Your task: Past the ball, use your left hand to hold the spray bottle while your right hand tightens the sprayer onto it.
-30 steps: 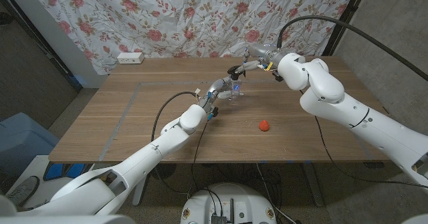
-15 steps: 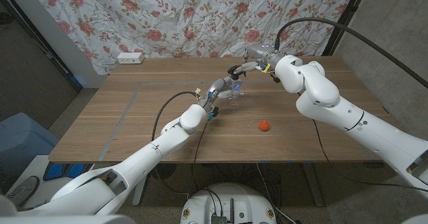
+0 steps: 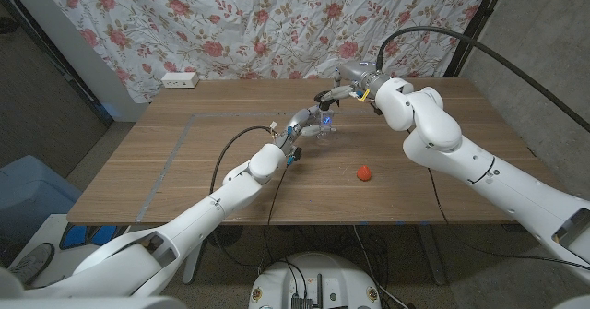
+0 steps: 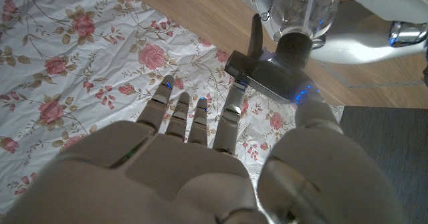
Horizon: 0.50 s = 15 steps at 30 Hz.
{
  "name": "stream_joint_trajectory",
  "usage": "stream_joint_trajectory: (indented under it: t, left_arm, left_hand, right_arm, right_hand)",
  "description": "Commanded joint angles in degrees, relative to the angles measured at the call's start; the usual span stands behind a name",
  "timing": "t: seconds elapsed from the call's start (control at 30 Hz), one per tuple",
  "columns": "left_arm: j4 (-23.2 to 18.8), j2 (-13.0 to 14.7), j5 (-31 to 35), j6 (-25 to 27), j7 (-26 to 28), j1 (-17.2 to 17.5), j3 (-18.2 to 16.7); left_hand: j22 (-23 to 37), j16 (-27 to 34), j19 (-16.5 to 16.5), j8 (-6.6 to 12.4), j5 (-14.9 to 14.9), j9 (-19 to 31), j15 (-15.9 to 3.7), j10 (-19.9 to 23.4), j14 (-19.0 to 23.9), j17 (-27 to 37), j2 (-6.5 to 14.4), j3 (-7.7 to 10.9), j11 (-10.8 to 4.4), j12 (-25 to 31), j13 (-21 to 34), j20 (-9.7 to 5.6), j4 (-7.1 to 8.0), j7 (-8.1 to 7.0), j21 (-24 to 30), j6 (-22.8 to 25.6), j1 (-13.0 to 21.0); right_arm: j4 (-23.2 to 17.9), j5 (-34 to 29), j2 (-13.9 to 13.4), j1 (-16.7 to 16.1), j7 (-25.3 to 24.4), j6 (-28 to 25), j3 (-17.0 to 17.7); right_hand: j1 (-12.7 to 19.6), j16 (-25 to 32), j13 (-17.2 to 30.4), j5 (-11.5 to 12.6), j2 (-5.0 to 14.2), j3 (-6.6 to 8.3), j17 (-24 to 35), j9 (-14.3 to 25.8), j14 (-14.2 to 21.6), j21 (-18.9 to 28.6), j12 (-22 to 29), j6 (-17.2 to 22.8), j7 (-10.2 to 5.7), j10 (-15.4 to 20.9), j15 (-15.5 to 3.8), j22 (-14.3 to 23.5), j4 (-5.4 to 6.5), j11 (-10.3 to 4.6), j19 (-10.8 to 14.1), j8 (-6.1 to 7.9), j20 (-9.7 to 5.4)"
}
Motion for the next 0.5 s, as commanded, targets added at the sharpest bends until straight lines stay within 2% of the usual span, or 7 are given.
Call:
stream_joint_trajectory:
  t: [0.03, 0.5]
  left_arm:
    - [0.8, -0.3, -0.1, -0.1, -0.4, -0.6, 0.2]
    - [0.7, -0.2, -0.4, -0.3, -0.6, -0.3, 0.2]
  left_hand:
    - [0.1, 0.0, 0.6, 0.52, 0.3, 0.0, -8.80, 0.6, 0.8, 0.2, 4.7, -0.18, -0.12, 0.0, 0.3, -1.23, 0.09, -0.01, 0.0, 0.6, 1.0]
    - [0.1, -0.2, 0.5, 0.73, 0.3, -0.3, -8.74, 0.7, 0.9, 0.1, 4.9, -0.05, 0.02, -0.2, 0.4, -1.18, 0.09, 0.09, -0.1, 0.7, 1.0]
  right_arm:
    - [0.8, -0.5, 1.3, 0.0, 0.1, -0.4, 0.3]
    - [1.2, -2.3, 2.5, -0.3, -1.2, -2.0, -0.3]
  right_hand:
    - [-0.7, 0.5, 0.2, -0.1, 0.46, -0.31, 0.3, 0.0, 1.1, 0.3, 0.6, 1.0, 0.11, 1.4, -0.06, 0.2, 0.55, -0.08, 0.7, 0.56, -0.43]
    - [-1.5, 1.3, 0.2, 0.0, 1.12, -0.63, 0.4, -0.7, 3.3, 0.4, 0.9, 5.1, -0.31, 4.6, -1.01, 0.1, 0.81, -0.52, 1.9, 2.16, -0.95]
